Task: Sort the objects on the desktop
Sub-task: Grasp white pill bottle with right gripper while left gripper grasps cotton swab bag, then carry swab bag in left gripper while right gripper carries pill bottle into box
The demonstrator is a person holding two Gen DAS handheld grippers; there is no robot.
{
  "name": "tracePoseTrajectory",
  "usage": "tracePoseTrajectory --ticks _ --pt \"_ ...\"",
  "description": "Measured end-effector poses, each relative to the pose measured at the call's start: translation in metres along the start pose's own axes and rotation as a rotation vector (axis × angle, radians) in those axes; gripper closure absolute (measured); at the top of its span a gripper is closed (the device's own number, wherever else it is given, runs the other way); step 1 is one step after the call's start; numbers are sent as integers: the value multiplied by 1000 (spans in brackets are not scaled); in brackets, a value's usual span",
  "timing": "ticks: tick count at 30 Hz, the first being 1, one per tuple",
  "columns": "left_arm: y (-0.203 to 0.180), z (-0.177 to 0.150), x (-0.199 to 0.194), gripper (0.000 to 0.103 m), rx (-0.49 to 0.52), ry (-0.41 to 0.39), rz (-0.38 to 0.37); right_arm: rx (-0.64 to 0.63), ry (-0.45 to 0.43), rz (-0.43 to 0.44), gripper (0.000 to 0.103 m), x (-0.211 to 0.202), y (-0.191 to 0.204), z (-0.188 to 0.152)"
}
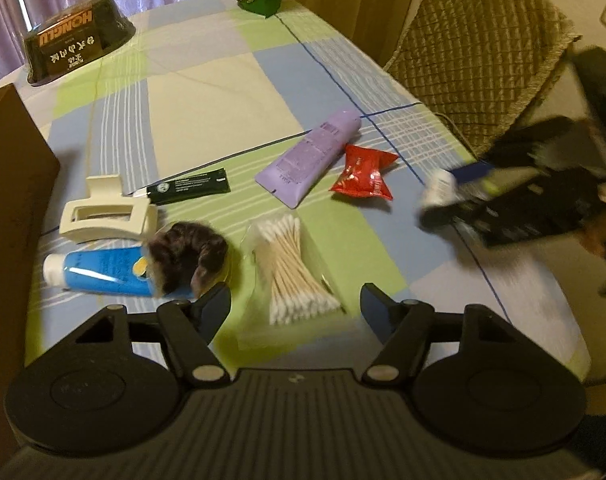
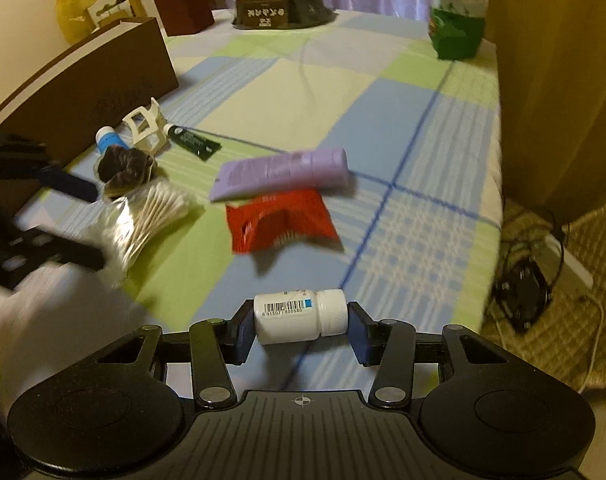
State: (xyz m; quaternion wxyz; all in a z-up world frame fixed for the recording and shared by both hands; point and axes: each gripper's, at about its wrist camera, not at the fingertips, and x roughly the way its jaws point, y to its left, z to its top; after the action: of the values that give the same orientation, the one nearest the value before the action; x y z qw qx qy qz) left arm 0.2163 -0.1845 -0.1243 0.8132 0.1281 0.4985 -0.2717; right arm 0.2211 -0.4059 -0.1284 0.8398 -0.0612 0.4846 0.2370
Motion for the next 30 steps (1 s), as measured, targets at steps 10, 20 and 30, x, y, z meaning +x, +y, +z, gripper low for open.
tracePoseTrajectory --ticks 10,20,30 --pt "-7 9 40 62 16 37 25 94 -4 6 56 -20 2 -21" --pt "9 -11 -8 80 40 36 -25 84 -12 37 56 -28 28 -11" --pt "56 -33 -102 80 -14 -58 3 12 -47 104 56 -33 82 23"
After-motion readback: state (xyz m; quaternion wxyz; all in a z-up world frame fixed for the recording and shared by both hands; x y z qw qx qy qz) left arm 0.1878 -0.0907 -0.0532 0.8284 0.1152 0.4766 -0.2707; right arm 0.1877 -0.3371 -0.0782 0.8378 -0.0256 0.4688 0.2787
